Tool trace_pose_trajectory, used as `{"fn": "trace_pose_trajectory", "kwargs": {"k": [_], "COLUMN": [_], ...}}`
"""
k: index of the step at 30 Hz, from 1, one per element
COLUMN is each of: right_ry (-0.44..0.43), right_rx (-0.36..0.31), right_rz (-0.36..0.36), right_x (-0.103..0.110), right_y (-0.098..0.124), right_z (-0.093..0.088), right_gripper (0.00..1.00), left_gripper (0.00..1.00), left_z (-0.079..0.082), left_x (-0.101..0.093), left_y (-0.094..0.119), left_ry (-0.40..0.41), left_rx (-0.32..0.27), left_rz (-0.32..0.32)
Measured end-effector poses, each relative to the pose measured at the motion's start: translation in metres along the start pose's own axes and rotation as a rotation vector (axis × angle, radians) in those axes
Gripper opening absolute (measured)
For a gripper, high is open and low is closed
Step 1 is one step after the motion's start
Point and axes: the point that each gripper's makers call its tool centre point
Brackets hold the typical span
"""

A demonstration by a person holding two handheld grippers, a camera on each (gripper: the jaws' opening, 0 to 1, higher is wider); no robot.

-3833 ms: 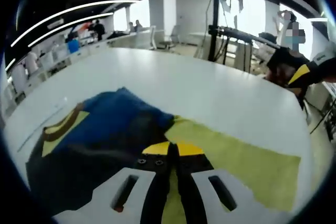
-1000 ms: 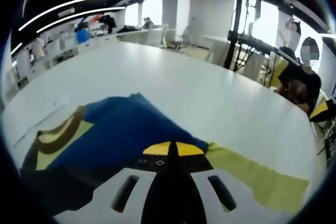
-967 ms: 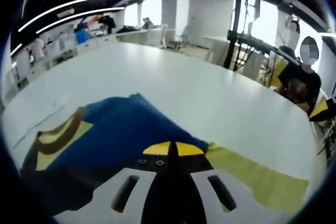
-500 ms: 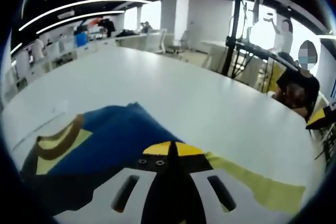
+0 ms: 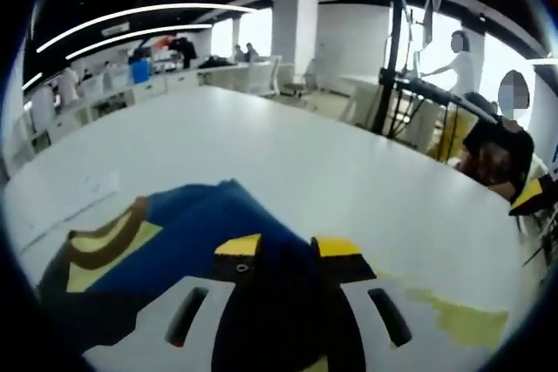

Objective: Fold the garment on the visible template until the final outline fits inside the template.

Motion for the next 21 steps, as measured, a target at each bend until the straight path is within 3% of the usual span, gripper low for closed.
{"fn": "trace_pose_trajectory", "kwargs": {"k": [4, 10, 17, 21], "right_ry": [0.011, 0.023, 0.052, 0.048], "right_rx": [-0.012, -0.037, -0.031, -0.04], "right_rz": [0.0, 0.014, 0.031, 0.034], "right_x": [0.0, 0.001, 0.003, 0.006], "right_y": [0.002, 0.004, 0.006, 0.005], "right_z": [0.007, 0.017, 0.022, 0.025], "right_gripper": [0.99, 0.99, 0.99, 0.99], "left_gripper": [0.4, 0.7, 0.92, 0.99], "left_z": [0.017, 0.024, 0.022, 0.017], "left_x": [0.004, 0.021, 0.032, 0.035], "left_y": [0.024, 0.06, 0.1, 0.118], "left_ry": [-0.002, -0.007, 0.049, 0.05], "left_rx": [-0.047, -0.075, -0.082, -0.063], "left_rz": [0.017, 0.068, 0.064, 0.059]}}
Point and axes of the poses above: the point that each gripper's makers call its tool centre point, and the gripper's own axes: y roughly backward along the fingers, x roughly to its left, z roughly out of its top, and after that the axes turned 13 degrees about y, right-handed
